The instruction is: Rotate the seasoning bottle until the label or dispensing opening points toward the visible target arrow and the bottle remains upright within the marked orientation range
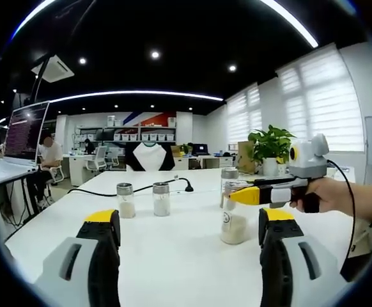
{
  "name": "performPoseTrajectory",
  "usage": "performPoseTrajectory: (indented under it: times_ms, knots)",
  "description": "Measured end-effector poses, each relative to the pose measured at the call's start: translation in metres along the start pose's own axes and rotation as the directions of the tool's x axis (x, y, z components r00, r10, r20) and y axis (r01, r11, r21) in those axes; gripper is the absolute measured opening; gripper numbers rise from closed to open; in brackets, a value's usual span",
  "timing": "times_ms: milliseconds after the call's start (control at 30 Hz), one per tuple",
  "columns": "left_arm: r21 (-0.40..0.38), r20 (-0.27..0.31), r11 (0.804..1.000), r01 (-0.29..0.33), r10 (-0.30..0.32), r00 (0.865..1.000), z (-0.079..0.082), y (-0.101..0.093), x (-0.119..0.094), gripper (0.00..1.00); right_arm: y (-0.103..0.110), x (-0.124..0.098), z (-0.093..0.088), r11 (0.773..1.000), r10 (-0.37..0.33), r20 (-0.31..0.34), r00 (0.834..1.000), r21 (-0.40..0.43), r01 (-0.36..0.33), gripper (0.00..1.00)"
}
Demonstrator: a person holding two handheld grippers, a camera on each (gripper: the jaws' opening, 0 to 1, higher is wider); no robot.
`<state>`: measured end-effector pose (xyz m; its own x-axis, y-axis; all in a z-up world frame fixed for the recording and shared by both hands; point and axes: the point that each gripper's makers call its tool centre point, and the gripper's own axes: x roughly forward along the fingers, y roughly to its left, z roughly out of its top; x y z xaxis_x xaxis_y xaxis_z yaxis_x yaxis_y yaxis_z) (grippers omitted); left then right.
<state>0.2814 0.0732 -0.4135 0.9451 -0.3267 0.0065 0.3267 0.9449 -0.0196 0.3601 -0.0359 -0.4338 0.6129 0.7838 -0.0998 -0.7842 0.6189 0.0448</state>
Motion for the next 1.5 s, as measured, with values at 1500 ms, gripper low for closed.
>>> performPoseTrajectory:
  times_ms: [1500]
  knots:
    - [0.01, -0.021, 1.0, -0.011, 0.011, 1.0, -0.001, 0.006, -0.001, 0.94, 0.014, -0.002, -0.002, 0.931, 0.361, -0.026, 0.932, 0.073, -0.359, 0.39]
